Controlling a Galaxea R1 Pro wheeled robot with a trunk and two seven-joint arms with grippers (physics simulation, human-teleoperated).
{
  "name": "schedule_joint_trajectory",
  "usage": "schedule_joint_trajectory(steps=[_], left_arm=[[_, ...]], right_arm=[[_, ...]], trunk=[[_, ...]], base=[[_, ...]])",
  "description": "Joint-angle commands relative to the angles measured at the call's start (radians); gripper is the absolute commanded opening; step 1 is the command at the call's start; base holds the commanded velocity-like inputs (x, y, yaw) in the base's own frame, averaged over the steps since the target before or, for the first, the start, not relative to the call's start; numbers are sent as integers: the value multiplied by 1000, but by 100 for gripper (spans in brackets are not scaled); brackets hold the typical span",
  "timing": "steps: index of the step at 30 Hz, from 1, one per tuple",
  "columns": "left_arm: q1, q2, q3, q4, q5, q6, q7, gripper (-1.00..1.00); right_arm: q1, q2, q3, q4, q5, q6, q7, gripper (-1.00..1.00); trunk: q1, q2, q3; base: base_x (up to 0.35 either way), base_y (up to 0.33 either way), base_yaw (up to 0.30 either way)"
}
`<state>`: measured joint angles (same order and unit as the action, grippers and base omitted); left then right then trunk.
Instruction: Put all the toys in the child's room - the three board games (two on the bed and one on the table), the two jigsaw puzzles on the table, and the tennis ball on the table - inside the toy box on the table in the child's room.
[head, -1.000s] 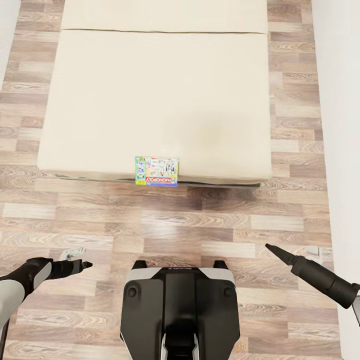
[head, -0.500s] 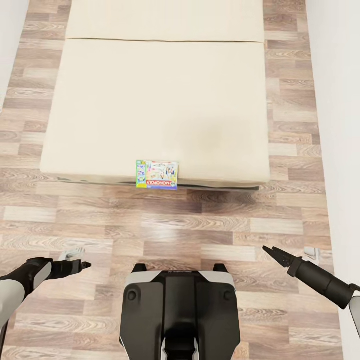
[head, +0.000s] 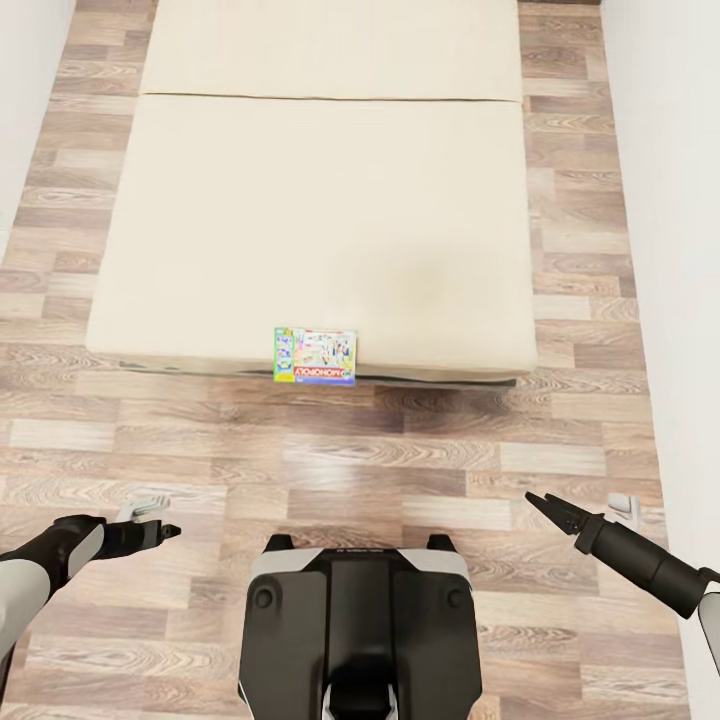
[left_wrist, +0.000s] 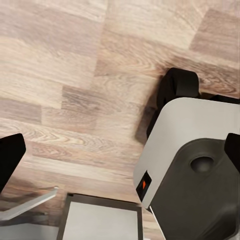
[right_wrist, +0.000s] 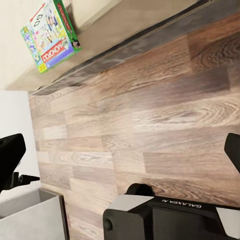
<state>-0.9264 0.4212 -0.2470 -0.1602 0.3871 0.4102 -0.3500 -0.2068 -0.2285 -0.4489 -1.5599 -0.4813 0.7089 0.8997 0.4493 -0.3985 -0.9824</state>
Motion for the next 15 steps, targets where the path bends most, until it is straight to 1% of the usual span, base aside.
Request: schedule_joint_trajectory(steps=[1, 15], left_arm=[[0, 1, -9, -1, 10, 6, 0, 100], [1, 1, -9, 0, 9, -40, -1, 100]], right_arm=[[0, 0, -1, 0, -4, 6, 2, 100], [0, 1, -2, 2, -3, 6, 3, 100]], trunk=[[1, -1, 1], [1, -1, 24]], base=[[0, 0, 0], [0, 0, 0]])
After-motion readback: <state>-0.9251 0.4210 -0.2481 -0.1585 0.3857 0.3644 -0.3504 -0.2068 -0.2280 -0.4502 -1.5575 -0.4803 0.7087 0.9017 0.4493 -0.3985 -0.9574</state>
